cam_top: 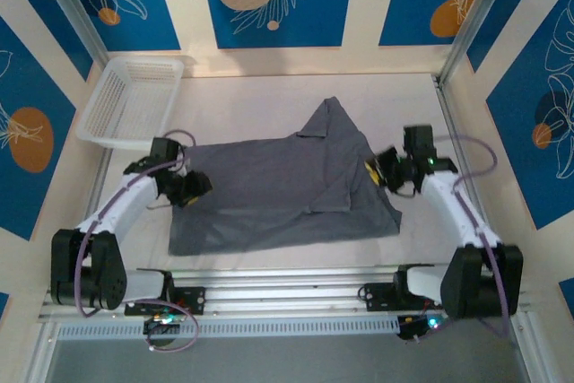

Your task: Fold the inside-out t-shirt

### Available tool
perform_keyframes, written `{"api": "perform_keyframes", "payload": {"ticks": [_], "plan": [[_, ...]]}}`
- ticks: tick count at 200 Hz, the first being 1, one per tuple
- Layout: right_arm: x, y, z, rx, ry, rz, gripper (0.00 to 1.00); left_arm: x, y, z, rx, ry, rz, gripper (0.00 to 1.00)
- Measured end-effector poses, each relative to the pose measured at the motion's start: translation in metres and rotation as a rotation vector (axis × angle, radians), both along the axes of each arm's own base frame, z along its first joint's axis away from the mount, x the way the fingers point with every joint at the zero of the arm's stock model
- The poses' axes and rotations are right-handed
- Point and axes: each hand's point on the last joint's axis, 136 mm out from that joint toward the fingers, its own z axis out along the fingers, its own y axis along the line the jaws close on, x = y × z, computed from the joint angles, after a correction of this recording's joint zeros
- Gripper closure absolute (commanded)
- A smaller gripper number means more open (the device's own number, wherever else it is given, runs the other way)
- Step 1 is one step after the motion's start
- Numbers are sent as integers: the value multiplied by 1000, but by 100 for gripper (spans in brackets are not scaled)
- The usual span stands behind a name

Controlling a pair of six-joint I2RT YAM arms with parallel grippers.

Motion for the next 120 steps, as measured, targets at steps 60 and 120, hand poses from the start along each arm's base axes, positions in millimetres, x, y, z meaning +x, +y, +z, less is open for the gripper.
{"api": "perform_keyframes", "payload": {"ticks": [60,120], "plan": [[128,78,-20,-61,-41,204,66,64,-5,77,15,-232,-49,44],[179,83,-79,-129,68,205,59,56,-3,70,44,-183,-81,43]]}}
